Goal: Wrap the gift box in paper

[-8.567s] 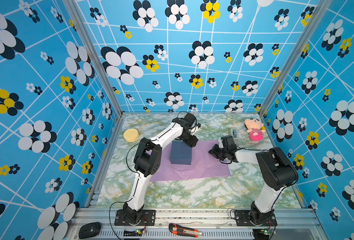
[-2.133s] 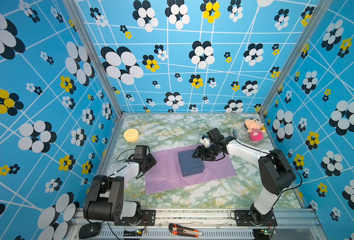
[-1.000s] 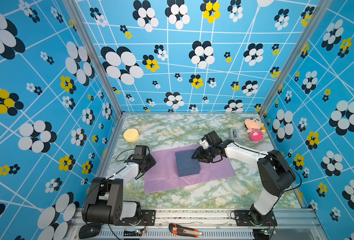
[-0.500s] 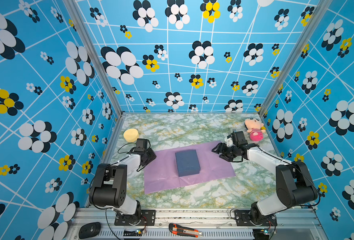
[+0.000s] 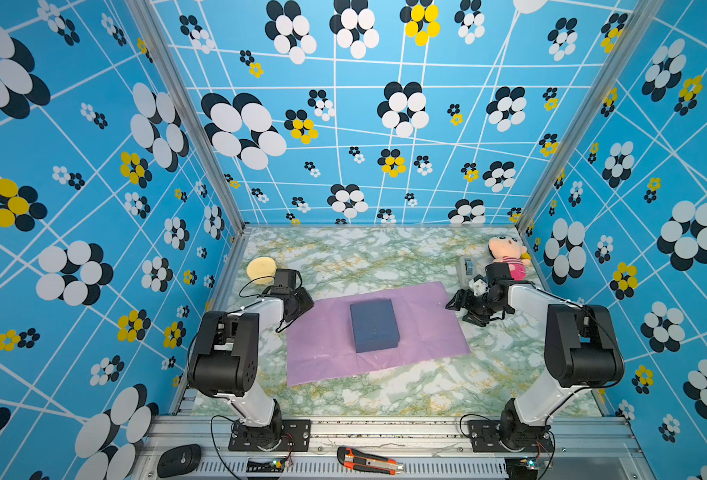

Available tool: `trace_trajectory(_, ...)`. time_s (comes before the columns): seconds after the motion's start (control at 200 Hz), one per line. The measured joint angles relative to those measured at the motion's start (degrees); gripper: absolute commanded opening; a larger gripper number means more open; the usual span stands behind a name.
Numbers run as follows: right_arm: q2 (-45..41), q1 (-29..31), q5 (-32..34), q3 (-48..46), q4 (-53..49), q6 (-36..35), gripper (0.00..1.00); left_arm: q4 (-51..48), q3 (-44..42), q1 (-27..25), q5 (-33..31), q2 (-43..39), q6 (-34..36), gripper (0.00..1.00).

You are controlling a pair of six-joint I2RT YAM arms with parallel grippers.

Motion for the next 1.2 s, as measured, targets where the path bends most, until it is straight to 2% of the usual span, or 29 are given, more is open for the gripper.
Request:
trace_trajectory(0.43,6.6,1.7,-15.6,3.0,1.7,-4.9,0.75,0.5,0.0,0.0,0.2,0.2,0.0,0.39)
trace_trajectory(0.545,7.9,2.1,-19.7,3.7,3.3,-5.1,0.72,0.6,0.0,0.0,0.3,0.2,0.0,0.39)
trace_trajectory(0.63,9.2,2.6,-22.2,5.1,4.7,-4.9,0.64,0.6,0.0,0.0,0.4,0.2,0.0,0.39)
trace_trajectory(0.785,11.0,3.3,-26.3,6.2,7.2,-4.4,0.67,0.6,0.0,0.0,0.4,0.2,0.0,0.39)
trace_trajectory(0.965,11.0,3.4,-27.9,6.2,7.2,-3.6,0.68,0.6,0.0,0.0,0.4,0.2,0.0,0.39)
trace_trajectory(1.03,10.4,3.3,-26.1,6.1,4.9,-4.3,0.71,0.6,0.0,0.0,0.4,0.2,0.0,0.39)
trace_trajectory(1.2,6.7,3.1,-22.0,3.2,2.2,-3.8,0.69,0.7,0.0,0.0,0.5,0.2,0.0,0.39)
